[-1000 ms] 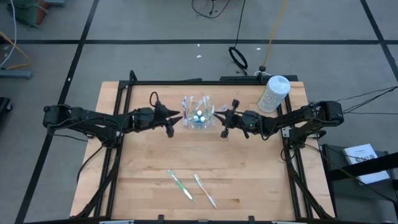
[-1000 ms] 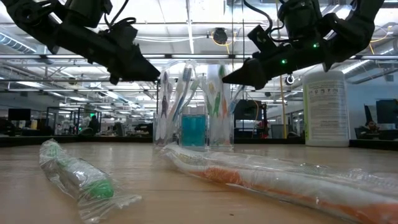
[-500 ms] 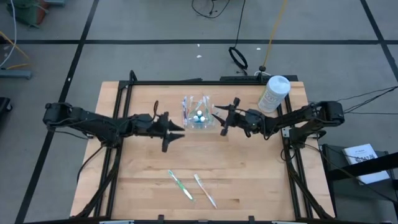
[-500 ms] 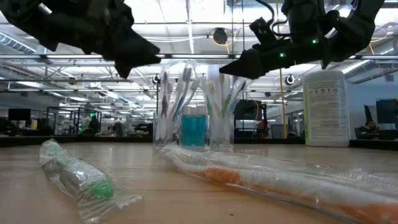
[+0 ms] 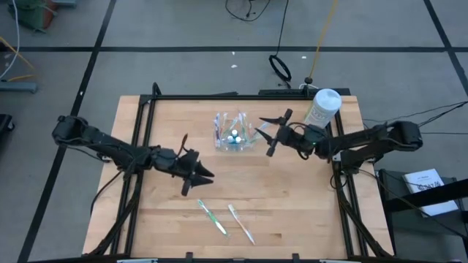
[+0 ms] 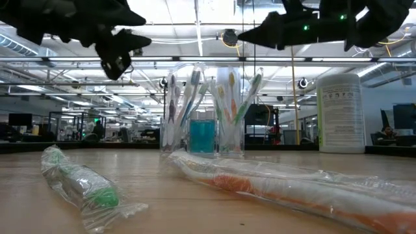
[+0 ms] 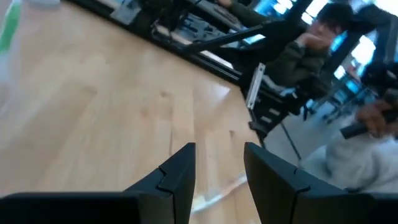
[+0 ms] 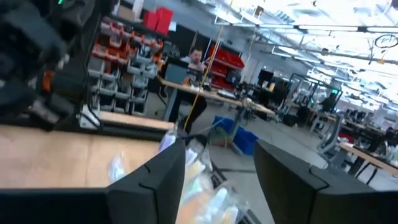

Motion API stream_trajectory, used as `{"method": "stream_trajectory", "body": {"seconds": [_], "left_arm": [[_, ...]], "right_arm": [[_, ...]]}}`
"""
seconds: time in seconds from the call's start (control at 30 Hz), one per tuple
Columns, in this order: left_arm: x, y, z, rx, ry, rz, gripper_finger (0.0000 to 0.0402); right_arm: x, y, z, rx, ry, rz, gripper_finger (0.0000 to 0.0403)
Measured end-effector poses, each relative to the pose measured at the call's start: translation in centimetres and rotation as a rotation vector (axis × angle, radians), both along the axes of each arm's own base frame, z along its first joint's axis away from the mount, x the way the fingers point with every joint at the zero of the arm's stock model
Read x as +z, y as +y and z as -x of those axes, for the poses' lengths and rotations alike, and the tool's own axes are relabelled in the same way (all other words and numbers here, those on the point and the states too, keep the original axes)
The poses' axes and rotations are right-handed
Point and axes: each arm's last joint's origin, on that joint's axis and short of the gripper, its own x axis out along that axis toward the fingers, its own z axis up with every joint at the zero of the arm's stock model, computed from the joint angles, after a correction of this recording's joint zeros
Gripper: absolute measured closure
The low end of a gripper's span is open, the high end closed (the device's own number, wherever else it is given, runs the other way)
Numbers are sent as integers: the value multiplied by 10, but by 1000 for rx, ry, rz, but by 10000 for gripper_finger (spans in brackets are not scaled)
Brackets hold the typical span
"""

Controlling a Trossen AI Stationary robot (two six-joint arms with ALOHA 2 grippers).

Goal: Pick & Place Toothbrushes
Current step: Put the green toothbrush into the transparent organizer

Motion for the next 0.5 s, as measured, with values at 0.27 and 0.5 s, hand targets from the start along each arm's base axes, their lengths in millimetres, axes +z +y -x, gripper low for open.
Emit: {"method": "stream_trajectory", "body": {"seconds": [0.27, 0.5], "left_arm": [[-17, -32, -3, 97, 210, 182, 261], [-10, -68, -31, 103, 480, 318, 261]], "right_arm": [[17, 0, 9, 0, -101, 10, 222], [31, -9, 15, -41, -257, 29, 225]]}}
